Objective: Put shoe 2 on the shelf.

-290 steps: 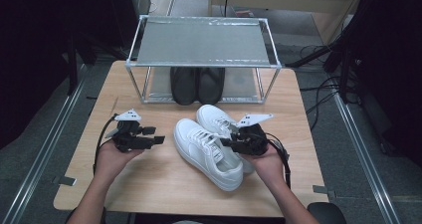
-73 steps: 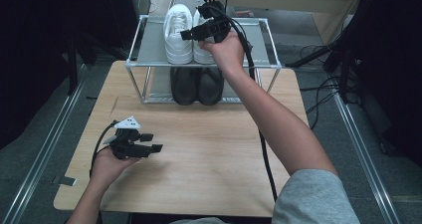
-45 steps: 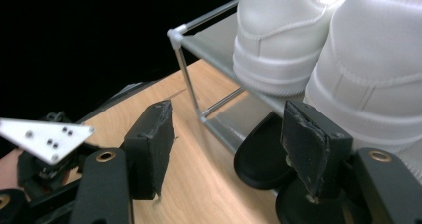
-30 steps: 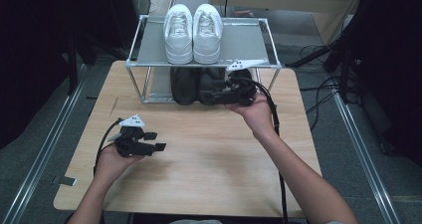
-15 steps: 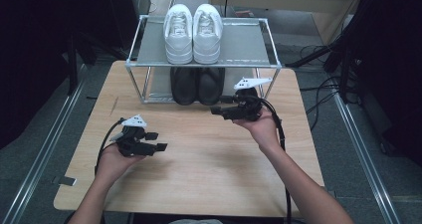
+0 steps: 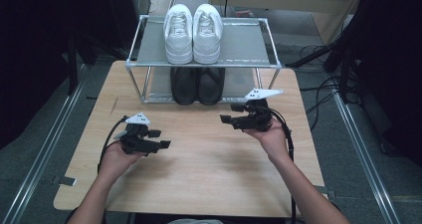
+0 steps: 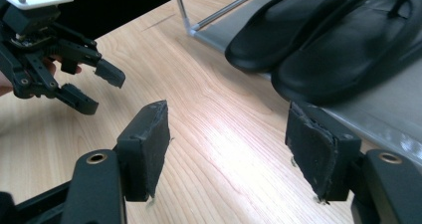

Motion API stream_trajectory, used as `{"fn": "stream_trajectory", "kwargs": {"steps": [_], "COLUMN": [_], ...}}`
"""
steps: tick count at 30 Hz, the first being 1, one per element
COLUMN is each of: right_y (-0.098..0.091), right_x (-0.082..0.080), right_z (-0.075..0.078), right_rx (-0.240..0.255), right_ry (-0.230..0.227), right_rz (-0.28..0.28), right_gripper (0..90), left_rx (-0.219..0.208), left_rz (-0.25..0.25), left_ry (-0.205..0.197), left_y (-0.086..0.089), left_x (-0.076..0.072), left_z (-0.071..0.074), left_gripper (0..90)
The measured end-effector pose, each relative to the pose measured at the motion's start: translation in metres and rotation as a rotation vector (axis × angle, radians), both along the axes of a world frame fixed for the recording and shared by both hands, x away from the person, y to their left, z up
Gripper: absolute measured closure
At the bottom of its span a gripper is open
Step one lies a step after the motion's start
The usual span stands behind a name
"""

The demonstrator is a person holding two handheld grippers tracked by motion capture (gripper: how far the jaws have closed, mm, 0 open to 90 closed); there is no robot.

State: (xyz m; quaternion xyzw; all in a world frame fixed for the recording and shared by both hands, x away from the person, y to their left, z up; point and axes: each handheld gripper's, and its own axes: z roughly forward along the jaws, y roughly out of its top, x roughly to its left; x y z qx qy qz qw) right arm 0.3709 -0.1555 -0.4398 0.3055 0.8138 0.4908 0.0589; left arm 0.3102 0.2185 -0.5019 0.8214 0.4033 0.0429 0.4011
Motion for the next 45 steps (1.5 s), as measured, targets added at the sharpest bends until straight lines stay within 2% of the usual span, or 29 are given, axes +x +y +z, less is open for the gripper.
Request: {"fn": "stream_trajectory", "kwargs": {"steps": [8,13,17,25,27,31,39,45], "right_y": [-0.021,-0.033,-0.044,-0.060,-0.063,-0.068,-0.071,-0.070], "right_x": [-0.009,-0.019,-0.025,-0.033,-0.035,-0.035,-0.035,-0.036], "right_z": [-0.013,-0.021,-0.026,-0.031,-0.031,-0.035,-0.042,-0.044], "right_rx": [-0.006,-0.022,-0.026,-0.007,0.005,-0.006,-0.018,-0.026], "right_ry": [0.001,-0.006,-0.003,0.001,0.001,0.008,0.026,0.035], "right_rz": [-0.057,-0.089,-0.116,-0.194,-0.204,-0.223,-0.232,-0.233], "right_gripper": [35.1,35.1,35.0,34.6,34.3,34.0,33.5,33.4], "left_rx": [0.006,-0.021,-0.013,-0.018,-0.013,-0.028,-0.007,-0.011], "left_rz": [-0.010,-0.009,-0.019,-0.016,-0.017,-0.020,-0.042,-0.039], "left_ry": [0.002,-0.012,-0.007,-0.004,-0.009,-0.019,-0.007,-0.003], "left_y": [-0.007,-0.008,-0.010,-0.013,-0.015,-0.017,-0.024,-0.024], "left_x": [0.006,0.009,0.012,0.018,0.020,0.022,0.027,0.027], "left_z": [0.001,0.001,0.003,0.004,0.004,0.003,0.004,0.004], "left_gripper": [35.2,33.5,32.3,31.7,31.6,31.7,31.5,31.4]}}
